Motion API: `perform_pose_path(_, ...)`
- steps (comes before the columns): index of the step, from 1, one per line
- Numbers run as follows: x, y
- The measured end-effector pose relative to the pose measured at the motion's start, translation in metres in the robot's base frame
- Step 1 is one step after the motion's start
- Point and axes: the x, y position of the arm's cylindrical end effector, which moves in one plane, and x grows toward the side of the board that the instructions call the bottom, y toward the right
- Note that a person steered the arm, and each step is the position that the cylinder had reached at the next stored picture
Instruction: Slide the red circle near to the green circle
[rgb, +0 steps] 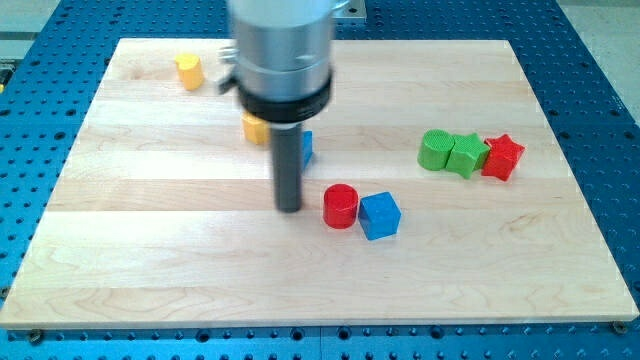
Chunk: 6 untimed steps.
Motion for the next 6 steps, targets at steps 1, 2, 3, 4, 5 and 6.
perform_pose_path(1, 0.024, 0.019)
perform_pose_path(2, -0.017, 0.065)
perform_pose_path(3, -0.039, 0.125)
perform_pose_path(4, -0.007, 0.097)
perform_pose_path(5, 0.026, 0.131)
perform_pose_path(6, -0.011, 0.142)
